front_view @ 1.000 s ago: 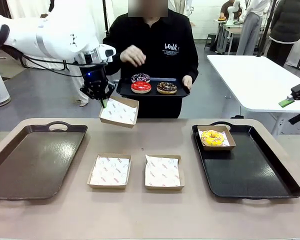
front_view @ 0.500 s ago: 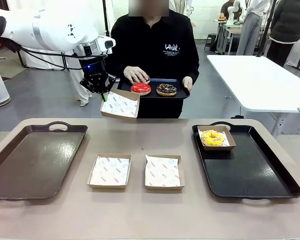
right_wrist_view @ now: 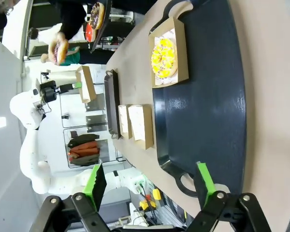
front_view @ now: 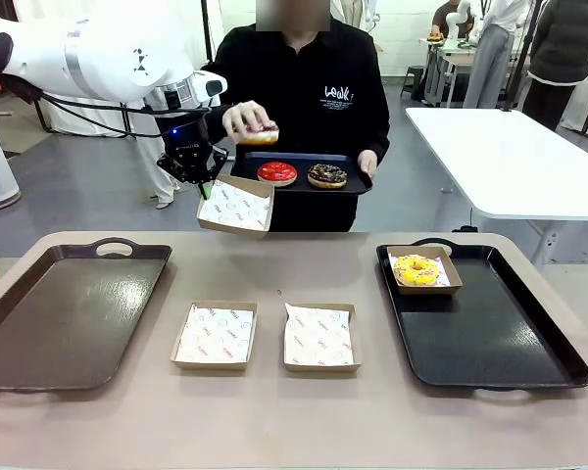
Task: Individually package the donuts and arrange them on the tray.
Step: Place the picked Paper togo box on the Handle tray while simultaneously picking up another Paper togo box from the table with the other hand.
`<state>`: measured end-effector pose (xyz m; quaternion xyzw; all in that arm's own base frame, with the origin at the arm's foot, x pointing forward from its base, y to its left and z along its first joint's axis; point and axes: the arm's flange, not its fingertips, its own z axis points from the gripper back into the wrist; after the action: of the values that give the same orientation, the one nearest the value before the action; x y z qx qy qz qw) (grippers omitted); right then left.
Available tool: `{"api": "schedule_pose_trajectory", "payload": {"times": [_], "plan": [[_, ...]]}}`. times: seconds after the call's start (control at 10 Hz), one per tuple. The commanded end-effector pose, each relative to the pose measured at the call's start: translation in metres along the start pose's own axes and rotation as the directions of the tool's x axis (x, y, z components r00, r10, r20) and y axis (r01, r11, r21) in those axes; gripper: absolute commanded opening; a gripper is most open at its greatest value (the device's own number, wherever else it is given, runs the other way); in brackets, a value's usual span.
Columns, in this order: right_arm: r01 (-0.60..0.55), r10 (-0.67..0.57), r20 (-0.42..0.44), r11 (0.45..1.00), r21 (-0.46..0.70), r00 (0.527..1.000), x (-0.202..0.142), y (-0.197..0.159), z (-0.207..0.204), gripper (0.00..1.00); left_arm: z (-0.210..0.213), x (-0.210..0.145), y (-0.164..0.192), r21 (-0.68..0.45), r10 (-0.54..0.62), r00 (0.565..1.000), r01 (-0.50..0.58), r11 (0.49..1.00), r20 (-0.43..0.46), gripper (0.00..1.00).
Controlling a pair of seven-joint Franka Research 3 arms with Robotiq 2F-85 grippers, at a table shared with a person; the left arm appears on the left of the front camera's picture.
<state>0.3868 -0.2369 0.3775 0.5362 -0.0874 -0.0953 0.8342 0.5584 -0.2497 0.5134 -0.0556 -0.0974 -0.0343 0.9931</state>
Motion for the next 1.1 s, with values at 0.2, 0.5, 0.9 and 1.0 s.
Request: {"api": "schedule_pose_trajectory", "payload": {"times": [0.2, 0.5, 0.9, 1.0], "plan": [[0.0, 0.0, 0.0, 1.0, 0.0, 1.0, 0.0, 0.0, 0.0, 0.95, 0.001, 0.0, 0.001, 0.001, -0.005, 1.0, 0.005, 1.0, 0.0, 0.0], [0.0, 0.0, 0.0, 1.0, 0.0, 1.0, 0.0, 0.0, 0.0, 0.95, 0.001, 0.0, 0.001, 0.001, -0.005, 1.0, 0.005, 1.0, 0.0, 0.0], [0.0, 0.0, 0.0, 1.0, 0.0, 1.0, 0.0, 0.0, 0.0, 0.95, 0.001, 0.0, 0.001, 0.001, -0.005, 1.0, 0.005, 1.0, 0.0, 0.0], [0.0, 0.0, 0.0, 1.0, 0.0, 1.0, 0.0, 0.0, 0.0, 0.95, 0.001, 0.0, 0.001, 0.001, -0.005, 1.0, 0.005, 1.0, 0.0, 0.0]]}}
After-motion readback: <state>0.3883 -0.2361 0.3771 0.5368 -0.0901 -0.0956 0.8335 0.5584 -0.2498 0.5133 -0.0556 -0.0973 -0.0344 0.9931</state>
